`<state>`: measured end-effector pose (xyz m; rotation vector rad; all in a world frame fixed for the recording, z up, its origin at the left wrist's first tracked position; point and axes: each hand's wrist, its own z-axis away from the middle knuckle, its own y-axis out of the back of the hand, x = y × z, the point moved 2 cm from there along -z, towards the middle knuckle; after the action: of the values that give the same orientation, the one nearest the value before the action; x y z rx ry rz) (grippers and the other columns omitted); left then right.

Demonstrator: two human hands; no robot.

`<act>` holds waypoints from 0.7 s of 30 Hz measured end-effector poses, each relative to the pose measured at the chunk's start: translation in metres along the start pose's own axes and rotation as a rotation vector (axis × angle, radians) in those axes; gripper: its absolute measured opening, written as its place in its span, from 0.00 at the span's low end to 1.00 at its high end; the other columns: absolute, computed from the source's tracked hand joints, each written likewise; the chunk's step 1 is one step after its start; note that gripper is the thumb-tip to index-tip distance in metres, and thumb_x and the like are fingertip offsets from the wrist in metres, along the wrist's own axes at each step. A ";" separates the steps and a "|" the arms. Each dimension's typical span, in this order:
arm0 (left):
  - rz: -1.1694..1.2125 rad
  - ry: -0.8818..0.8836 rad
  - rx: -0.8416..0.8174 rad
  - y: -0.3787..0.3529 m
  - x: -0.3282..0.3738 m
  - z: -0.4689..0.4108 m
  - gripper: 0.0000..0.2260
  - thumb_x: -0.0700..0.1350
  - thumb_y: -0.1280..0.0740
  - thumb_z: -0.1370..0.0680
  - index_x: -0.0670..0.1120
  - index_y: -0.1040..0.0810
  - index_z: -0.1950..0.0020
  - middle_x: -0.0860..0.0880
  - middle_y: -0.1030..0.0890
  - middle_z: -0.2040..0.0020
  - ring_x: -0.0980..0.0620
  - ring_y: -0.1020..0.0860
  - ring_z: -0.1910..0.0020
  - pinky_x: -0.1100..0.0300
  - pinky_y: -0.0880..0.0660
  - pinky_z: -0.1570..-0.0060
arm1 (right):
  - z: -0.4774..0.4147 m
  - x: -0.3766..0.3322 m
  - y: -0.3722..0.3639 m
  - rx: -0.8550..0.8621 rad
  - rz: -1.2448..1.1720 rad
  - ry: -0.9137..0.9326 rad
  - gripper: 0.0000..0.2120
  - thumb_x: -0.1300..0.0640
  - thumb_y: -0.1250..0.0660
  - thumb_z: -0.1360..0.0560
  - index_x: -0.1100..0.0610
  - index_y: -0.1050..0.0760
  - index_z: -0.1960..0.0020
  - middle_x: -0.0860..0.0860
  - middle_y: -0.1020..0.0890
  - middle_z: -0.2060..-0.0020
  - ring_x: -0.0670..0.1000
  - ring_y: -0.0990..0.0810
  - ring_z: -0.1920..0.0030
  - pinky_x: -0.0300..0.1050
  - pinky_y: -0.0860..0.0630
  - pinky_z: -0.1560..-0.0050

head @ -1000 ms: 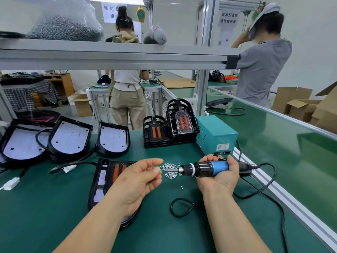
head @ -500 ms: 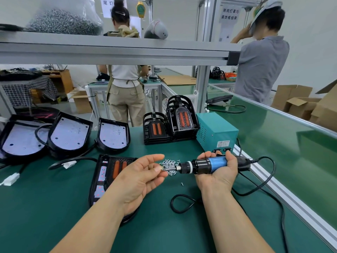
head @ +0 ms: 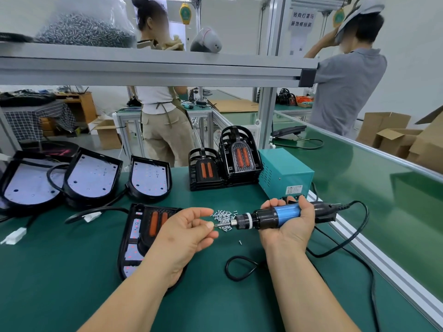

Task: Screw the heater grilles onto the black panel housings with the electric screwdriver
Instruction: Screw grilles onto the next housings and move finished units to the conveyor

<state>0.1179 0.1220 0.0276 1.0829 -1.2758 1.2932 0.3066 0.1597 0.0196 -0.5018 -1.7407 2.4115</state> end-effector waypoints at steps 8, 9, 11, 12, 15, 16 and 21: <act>-0.139 -0.027 0.035 -0.006 -0.002 0.005 0.16 0.42 0.29 0.23 0.52 0.27 0.38 0.46 0.16 0.57 0.56 0.15 0.58 0.67 0.22 0.61 | 0.004 -0.001 -0.003 -0.040 0.018 0.055 0.07 0.53 0.33 0.26 0.54 0.28 0.59 0.49 0.26 0.73 0.50 0.25 0.73 0.43 0.23 0.62; -0.143 -0.017 0.028 -0.003 -0.001 0.005 0.19 0.42 0.29 0.23 0.53 0.29 0.34 0.45 0.16 0.55 0.55 0.15 0.57 0.67 0.22 0.60 | 0.004 0.000 -0.003 -0.037 0.013 0.053 0.08 0.52 0.32 0.26 0.55 0.28 0.59 0.49 0.26 0.73 0.50 0.25 0.73 0.42 0.23 0.62; -0.095 0.051 0.006 0.004 0.003 0.004 0.23 0.43 0.30 0.22 0.50 0.32 0.28 0.42 0.17 0.50 0.54 0.14 0.57 0.67 0.21 0.61 | 0.004 -0.001 -0.001 -0.029 -0.002 0.054 0.08 0.52 0.32 0.26 0.55 0.29 0.59 0.49 0.26 0.73 0.50 0.25 0.73 0.41 0.23 0.63; -0.076 0.083 0.006 0.008 0.005 0.004 0.22 0.43 0.31 0.21 0.47 0.32 0.28 0.41 0.17 0.49 0.53 0.14 0.57 0.67 0.21 0.62 | 0.004 -0.002 -0.001 -0.030 -0.008 0.055 0.08 0.52 0.33 0.26 0.55 0.29 0.59 0.49 0.26 0.73 0.50 0.25 0.74 0.41 0.23 0.64; -0.063 0.111 0.054 0.015 0.008 0.006 0.11 0.43 0.36 0.18 0.42 0.25 0.36 0.42 0.18 0.51 0.54 0.15 0.60 0.68 0.22 0.64 | 0.004 -0.003 -0.001 -0.032 -0.028 0.052 0.09 0.52 0.32 0.26 0.55 0.29 0.60 0.49 0.26 0.73 0.50 0.25 0.75 0.40 0.23 0.66; -0.069 0.111 0.068 0.014 0.008 0.007 0.09 0.43 0.35 0.18 0.40 0.23 0.41 0.42 0.18 0.53 0.55 0.15 0.62 0.68 0.22 0.65 | 0.004 -0.002 -0.001 -0.032 -0.032 0.051 0.09 0.52 0.32 0.26 0.55 0.29 0.60 0.49 0.26 0.73 0.50 0.25 0.75 0.40 0.23 0.66; -0.114 0.100 0.105 0.004 0.003 0.006 0.09 0.44 0.32 0.20 0.40 0.21 0.58 0.47 0.17 0.65 0.57 0.18 0.70 0.67 0.23 0.70 | 0.005 0.002 0.000 -0.022 -0.018 0.044 0.09 0.52 0.32 0.27 0.55 0.29 0.59 0.49 0.26 0.73 0.50 0.24 0.74 0.41 0.22 0.64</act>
<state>0.1130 0.1167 0.0303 1.1333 -1.0668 1.3225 0.3035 0.1560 0.0206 -0.5348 -1.7479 2.3538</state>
